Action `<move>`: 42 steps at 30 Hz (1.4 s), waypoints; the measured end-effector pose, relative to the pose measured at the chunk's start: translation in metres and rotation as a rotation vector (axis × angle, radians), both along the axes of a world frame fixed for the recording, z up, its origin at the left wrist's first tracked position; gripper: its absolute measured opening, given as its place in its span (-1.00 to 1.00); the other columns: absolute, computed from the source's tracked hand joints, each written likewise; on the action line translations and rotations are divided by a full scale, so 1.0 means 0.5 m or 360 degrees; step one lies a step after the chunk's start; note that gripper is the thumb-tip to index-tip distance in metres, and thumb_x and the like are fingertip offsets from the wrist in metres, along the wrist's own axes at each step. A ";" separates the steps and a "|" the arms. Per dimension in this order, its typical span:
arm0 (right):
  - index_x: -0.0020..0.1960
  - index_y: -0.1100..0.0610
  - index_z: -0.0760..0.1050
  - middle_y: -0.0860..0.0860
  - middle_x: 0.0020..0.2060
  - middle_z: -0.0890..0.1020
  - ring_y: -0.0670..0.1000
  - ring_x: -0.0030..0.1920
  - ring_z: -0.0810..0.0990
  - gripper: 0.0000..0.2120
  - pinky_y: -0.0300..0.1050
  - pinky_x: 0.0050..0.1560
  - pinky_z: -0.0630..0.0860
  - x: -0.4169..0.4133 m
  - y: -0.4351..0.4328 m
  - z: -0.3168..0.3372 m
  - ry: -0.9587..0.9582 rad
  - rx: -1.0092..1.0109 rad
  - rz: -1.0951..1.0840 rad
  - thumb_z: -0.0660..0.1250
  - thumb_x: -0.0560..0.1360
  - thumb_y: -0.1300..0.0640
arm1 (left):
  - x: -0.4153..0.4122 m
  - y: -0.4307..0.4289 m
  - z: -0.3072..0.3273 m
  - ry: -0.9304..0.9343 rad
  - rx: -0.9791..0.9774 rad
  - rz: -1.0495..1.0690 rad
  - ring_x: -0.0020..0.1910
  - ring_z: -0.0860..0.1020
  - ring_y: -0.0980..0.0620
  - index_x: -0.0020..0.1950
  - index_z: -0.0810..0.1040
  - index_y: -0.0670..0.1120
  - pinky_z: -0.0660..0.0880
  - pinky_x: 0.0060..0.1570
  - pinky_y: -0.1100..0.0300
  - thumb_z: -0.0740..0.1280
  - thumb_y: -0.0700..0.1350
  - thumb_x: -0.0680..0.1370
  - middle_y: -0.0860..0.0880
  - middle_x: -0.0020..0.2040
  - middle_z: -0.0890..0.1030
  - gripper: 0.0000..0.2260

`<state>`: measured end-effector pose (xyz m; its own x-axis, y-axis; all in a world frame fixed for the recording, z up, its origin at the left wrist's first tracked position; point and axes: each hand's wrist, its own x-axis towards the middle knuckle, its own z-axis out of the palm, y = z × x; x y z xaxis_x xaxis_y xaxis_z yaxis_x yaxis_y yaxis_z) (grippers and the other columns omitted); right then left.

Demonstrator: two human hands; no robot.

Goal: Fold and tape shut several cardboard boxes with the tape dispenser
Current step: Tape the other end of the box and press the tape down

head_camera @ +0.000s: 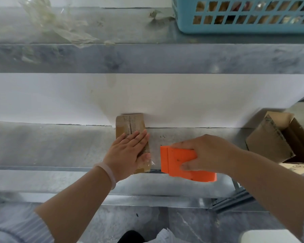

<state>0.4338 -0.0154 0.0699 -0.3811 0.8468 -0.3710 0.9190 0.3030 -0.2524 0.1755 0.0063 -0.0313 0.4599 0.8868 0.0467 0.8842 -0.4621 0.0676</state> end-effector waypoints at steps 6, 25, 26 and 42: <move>0.33 -0.24 0.40 -0.11 0.13 0.60 0.03 0.12 0.56 -0.57 -0.10 -0.02 0.44 -0.095 -0.002 -0.021 -0.0061 0.0235 0.0089 0.31 0.46 -0.17 | 0.000 0.000 0.000 -0.0005 -0.0029 0.0014 0.53 0.15 0.11 0.56 0.11 0.05 -0.10 0.47 0.17 -0.35 0.37 0.53 0.15 0.54 0.11 -0.27; 0.26 -0.20 0.47 -0.08 0.09 0.59 0.06 0.09 0.56 -0.60 0.05 0.11 0.54 -0.125 -0.007 -0.027 -0.0012 0.0098 -0.0113 0.35 0.43 -0.17 | 0.008 0.000 0.002 -0.0016 -0.0063 0.0022 0.55 -0.12 0.19 0.48 -0.29 0.11 -0.27 0.46 0.18 -0.64 0.39 0.29 0.24 0.49 -0.22 -0.18; 0.25 -0.19 0.47 -0.08 0.08 0.59 0.07 0.09 0.57 -0.62 0.05 0.10 0.54 -0.129 -0.009 -0.028 -0.0026 0.0104 -0.0111 0.34 0.44 -0.17 | 0.008 0.000 0.001 -0.0017 -0.0072 0.0025 0.55 -0.10 0.19 0.49 -0.27 0.11 -0.26 0.46 0.18 -0.63 0.40 0.29 0.24 0.49 -0.20 -0.18; 0.55 -0.18 -0.04 0.00 -0.16 0.53 0.02 -0.35 0.40 -0.46 -0.18 -0.38 0.25 -0.108 -0.096 -0.064 -0.0144 0.0436 -0.0064 0.08 0.63 -0.16 | -0.010 0.017 0.047 0.0112 -0.0226 -0.0040 0.55 -0.02 0.16 0.57 -0.04 0.19 -0.07 0.49 0.15 -0.40 0.48 0.32 0.23 0.57 -0.05 -0.14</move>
<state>0.3801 -0.0633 0.0382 -0.3210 0.9339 -0.1574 0.9467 0.3114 -0.0825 0.1707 0.0147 -0.0079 0.4800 0.8702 -0.1112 0.8772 -0.4746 0.0721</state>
